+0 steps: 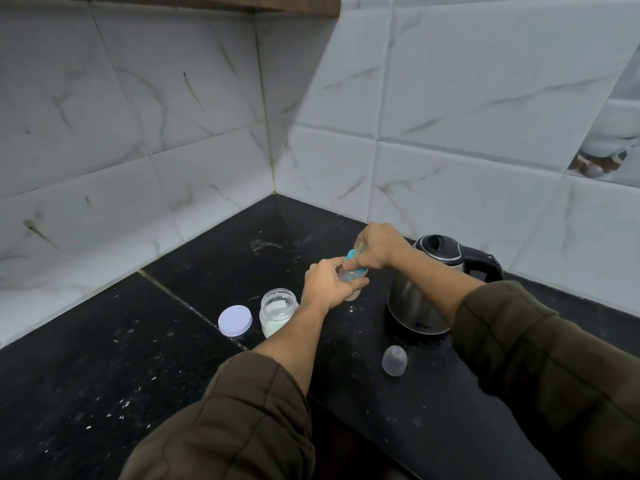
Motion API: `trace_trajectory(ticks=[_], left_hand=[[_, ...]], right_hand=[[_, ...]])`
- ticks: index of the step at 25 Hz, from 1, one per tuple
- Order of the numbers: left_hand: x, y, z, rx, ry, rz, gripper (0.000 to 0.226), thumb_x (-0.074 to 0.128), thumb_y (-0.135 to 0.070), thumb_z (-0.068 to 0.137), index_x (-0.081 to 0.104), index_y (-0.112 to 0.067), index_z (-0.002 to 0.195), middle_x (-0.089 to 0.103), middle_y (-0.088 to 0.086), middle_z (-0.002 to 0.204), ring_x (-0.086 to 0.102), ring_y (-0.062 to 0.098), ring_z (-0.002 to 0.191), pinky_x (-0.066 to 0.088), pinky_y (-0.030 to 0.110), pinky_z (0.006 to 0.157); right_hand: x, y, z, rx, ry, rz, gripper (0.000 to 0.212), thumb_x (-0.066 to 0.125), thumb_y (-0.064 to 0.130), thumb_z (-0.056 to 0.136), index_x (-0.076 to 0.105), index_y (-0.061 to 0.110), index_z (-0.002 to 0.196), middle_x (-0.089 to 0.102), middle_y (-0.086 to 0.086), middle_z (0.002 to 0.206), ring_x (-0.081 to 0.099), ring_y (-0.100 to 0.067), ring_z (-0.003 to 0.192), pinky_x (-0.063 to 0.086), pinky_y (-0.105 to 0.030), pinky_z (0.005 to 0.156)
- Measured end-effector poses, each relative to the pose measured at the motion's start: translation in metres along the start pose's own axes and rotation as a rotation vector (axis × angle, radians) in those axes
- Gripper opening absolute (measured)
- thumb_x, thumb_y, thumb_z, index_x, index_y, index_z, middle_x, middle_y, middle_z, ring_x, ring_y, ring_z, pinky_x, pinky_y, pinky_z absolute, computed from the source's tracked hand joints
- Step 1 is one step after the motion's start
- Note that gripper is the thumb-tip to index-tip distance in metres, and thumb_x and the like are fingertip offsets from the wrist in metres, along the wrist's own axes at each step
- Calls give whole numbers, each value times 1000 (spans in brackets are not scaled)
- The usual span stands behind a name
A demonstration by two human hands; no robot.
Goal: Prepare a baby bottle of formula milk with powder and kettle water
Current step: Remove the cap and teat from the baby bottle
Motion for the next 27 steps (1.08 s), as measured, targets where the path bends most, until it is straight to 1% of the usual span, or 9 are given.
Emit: trace_trajectory(ticks=[3,9,12,16,19,21,22,25,27], left_hand=[[0,-3,0,22,-1,9,43,89,-49,73,78,-28,109,77,-12,86,71,8,86,56,29,83],[3,0,1,34,14,-27,43,90,-45,73,78,-27,110,77,-13,86,71,6,85,56,27,82],[5,3,1,36,37,-11,42,91,-45,71,78,-25,106,76,-11,85,71,7,83,58,31,82],[1,7,5,9,19,-24,48,91,-49,68,77,-27,108,78,-12,89,72,7,88,59,38,88],[-4,3,9,6,-3,-7,48,90,-49,69,78,-32,112,78,-11,90,71,9,91,57,36,91],[-7,2,10,-1,-25,13,51,90,-50,70,77,-34,118,77,-10,93,70,10,93,55,31,91],[-8,3,11,-3,-26,19,53,90,-50,70,77,-33,119,77,-10,94,70,10,93,55,31,91],[-4,8,11,-19,-5,4,50,91,-50,68,78,-29,112,78,-11,91,71,8,90,57,34,90],[-3,12,11,-27,-5,-10,49,91,-51,68,77,-27,108,78,-11,89,72,7,87,59,36,88]], right_hand=[[-8,2,-2,-95,17,-65,50,85,50,76,79,12,108,74,-3,105,66,-23,101,55,-36,88],[-6,-1,0,-229,67,-143,46,86,48,76,76,19,111,68,5,103,61,-19,101,53,-37,89],[-4,0,0,-324,134,-179,39,89,35,75,75,24,110,64,6,106,61,-19,102,53,-36,90],[-2,5,3,-381,183,-205,59,85,23,78,65,26,133,58,2,124,57,-19,114,50,-38,99],[-8,8,9,-260,72,-132,71,83,48,78,59,20,138,62,1,124,60,-19,112,51,-34,97],[-11,7,13,-128,26,-147,64,76,65,78,70,16,117,69,0,109,64,-21,103,54,-35,89],[-11,7,14,-106,37,-168,59,76,65,79,73,14,109,71,-1,103,64,-22,98,55,-35,85],[-7,14,12,-229,135,-183,39,85,36,80,72,17,111,67,0,109,61,-23,104,51,-33,84],[-5,18,8,-344,198,-184,40,84,15,79,69,19,116,59,-1,116,58,-24,110,51,-35,89]])
Point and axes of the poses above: each hand's wrist, its own z-axis towards the middle knuckle, its own x-axis out of the palm, y = z × x, the point moved 4 cm from there along z, towards the middle knuckle
